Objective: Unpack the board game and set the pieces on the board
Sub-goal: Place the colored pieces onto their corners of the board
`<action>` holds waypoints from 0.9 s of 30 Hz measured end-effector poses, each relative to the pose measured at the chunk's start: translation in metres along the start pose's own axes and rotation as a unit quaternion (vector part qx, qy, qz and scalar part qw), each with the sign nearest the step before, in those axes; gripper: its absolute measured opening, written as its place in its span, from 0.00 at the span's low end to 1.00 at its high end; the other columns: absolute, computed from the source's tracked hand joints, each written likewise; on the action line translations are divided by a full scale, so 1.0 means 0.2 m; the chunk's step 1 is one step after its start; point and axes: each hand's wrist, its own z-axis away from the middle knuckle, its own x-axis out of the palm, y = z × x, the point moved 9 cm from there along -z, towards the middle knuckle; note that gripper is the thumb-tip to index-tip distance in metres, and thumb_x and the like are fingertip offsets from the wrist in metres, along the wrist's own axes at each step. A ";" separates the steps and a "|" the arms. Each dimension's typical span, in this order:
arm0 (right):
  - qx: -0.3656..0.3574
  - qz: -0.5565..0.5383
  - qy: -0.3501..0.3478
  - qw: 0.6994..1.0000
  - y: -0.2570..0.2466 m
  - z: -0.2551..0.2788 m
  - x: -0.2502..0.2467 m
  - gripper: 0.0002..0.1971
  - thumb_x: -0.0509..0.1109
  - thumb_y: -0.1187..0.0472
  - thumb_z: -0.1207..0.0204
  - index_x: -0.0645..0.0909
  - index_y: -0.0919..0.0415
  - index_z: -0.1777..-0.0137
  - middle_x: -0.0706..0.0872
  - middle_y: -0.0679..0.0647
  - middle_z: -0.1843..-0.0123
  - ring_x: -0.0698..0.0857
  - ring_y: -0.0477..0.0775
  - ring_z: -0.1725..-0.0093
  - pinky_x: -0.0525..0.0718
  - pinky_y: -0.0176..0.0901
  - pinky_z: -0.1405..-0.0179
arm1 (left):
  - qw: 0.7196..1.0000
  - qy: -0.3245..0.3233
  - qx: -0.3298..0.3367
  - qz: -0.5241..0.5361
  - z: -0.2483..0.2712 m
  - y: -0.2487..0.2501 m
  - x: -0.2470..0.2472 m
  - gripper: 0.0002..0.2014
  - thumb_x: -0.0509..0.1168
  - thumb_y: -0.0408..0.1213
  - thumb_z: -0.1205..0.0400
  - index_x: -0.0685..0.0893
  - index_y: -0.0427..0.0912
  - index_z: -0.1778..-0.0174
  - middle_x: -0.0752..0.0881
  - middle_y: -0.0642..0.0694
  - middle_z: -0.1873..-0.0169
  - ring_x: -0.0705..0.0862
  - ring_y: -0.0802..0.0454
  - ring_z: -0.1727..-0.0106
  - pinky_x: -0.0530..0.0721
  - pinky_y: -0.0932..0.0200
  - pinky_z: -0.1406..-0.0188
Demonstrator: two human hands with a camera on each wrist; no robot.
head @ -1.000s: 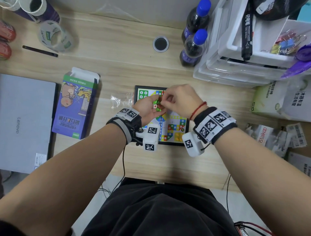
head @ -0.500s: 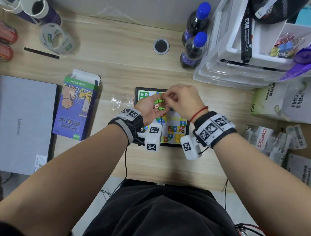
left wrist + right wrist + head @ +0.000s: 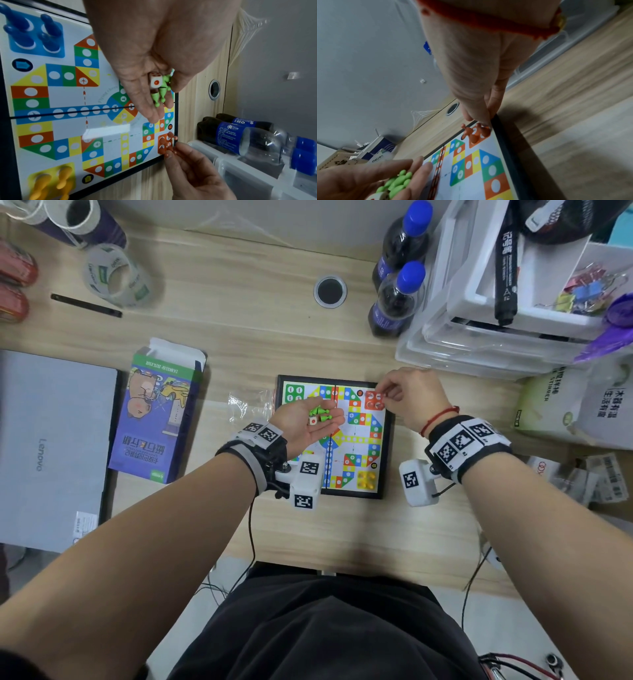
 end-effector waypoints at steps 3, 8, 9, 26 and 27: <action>0.008 -0.021 0.000 1.000 0.01 0.00 0.00 0.07 0.74 0.69 0.29 0.87 0.57 0.55 0.86 0.48 0.58 0.85 0.46 0.60 0.84 0.36 0.53 | 1.000 -0.004 0.002 -0.002 0.00 0.00 0.01 0.10 0.63 0.36 0.14 0.84 0.32 0.49 0.89 0.34 0.51 0.90 0.41 0.50 0.87 0.53 0.42; 0.007 -0.040 0.005 0.999 0.01 -0.01 -0.01 0.10 0.71 0.72 0.29 0.87 0.58 0.54 0.88 0.48 0.59 0.87 0.47 0.59 0.87 0.40 0.51 | 1.000 -0.014 0.001 -0.009 0.00 0.01 0.05 0.11 0.63 0.37 0.14 0.84 0.32 0.46 0.89 0.34 0.49 0.91 0.42 0.50 0.90 0.56 0.48; 0.004 -0.038 0.010 0.999 0.00 -0.01 -0.01 0.11 0.70 0.72 0.30 0.87 0.58 0.53 0.87 0.47 0.59 0.87 0.46 0.59 0.87 0.41 0.50 | 1.000 -0.015 0.000 -0.010 0.00 0.01 0.06 0.11 0.63 0.37 0.14 0.84 0.32 0.46 0.89 0.35 0.49 0.91 0.42 0.50 0.90 0.56 0.49; -0.050 0.090 0.029 0.994 -0.12 -0.03 0.00 0.08 0.70 0.55 0.25 0.89 0.54 0.52 0.88 0.52 0.55 0.82 0.58 0.51 0.77 0.46 0.50 | 0.999 -0.018 0.008 -0.025 0.00 0.02 0.05 0.13 0.63 0.38 0.14 0.83 0.32 0.42 0.88 0.34 0.46 0.89 0.41 0.46 0.87 0.55 0.42; -0.058 0.080 0.043 0.994 -0.15 -0.02 -0.03 0.08 0.70 0.54 0.25 0.88 0.54 0.51 0.89 0.52 0.54 0.82 0.57 0.50 0.78 0.46 0.49 | 0.999 -0.021 0.008 -0.023 0.01 0.02 0.05 0.13 0.63 0.38 0.14 0.84 0.32 0.42 0.88 0.34 0.46 0.90 0.41 0.46 0.87 0.55 0.42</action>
